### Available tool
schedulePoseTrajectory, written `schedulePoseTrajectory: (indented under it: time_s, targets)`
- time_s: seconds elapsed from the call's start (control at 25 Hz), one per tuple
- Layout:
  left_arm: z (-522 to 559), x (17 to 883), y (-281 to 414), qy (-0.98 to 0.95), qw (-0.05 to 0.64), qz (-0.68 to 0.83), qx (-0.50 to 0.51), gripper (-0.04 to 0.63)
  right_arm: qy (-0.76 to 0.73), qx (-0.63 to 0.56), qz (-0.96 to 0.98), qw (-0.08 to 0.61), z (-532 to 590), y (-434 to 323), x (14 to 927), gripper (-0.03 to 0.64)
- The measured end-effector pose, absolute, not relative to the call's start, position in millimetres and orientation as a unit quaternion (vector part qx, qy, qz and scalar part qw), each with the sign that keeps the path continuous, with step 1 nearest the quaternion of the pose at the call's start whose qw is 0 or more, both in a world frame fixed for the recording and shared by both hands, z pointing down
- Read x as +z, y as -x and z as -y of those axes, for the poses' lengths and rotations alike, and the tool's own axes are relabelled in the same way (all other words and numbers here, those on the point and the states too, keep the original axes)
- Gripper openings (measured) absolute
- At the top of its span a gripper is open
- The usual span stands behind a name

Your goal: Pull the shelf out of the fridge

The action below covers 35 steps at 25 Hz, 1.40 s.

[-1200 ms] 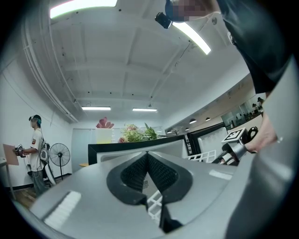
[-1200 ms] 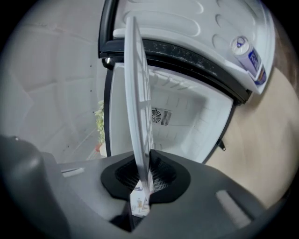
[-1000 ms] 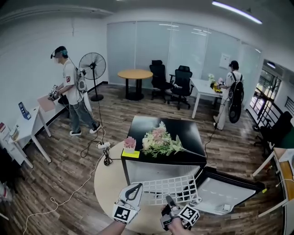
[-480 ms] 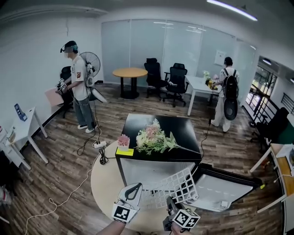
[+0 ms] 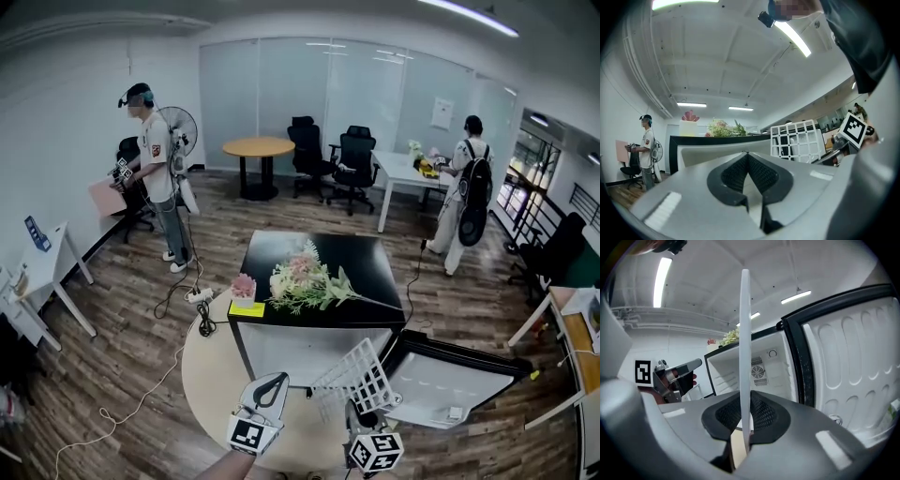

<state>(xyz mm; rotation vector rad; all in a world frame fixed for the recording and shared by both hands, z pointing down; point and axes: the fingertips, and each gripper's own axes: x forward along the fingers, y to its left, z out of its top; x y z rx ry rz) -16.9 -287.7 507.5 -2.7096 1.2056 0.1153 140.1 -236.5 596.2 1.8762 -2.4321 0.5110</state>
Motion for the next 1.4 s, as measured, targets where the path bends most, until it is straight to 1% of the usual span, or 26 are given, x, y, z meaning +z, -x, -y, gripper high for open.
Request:
schedulePoseTrajectory:
  time_s: [0.12, 0.28, 0.52, 0.68, 0.92, 1.16, 1.4]
  targets:
    - [288.6, 508.4, 14.2, 0.911, 0.101, -0.399, 0.034, -0.002, -0.608, 0.12, 0.784, 0.037, 236.5, -141.3, 590.1, 0.035]
    - [288.0, 508.9, 12.8, 0.912, 0.071, -0.402, 0.033, -0.002, -0.614, 0.084, 0.783, 0.052, 238.4, -143.7, 582.9, 0.035]
    - [292.6, 511.0, 19.7, 0.909, 0.097, -0.404, 0.023, -0.002, -0.626, 0.027, 0.775, 0.08, 242.6, -154.4, 573.9, 0.035]
    - [292.6, 513.4, 22.2, 0.91, 0.084, -0.405, 0.02, -0.002, -0.631, -0.008, 0.769, 0.102, 243.5, -160.0, 569.7, 0.035]
    - [294.5, 515.7, 24.7, 0.909, 0.083, -0.407, 0.017, -0.002, -0.617, -0.075, 0.77, 0.141, 241.6, -149.5, 563.2, 0.035]
    - [292.9, 520.6, 26.3, 0.906, 0.121, -0.406, 0.005, -0.002, -0.617, -0.081, 0.77, 0.137, 242.2, -147.0, 557.5, 0.035]
    - [291.2, 531.3, 28.7, 0.905, 0.091, -0.415, 0.004, -0.002, -0.625, -0.073, 0.766, 0.131, 247.2, -154.2, 556.1, 0.035]
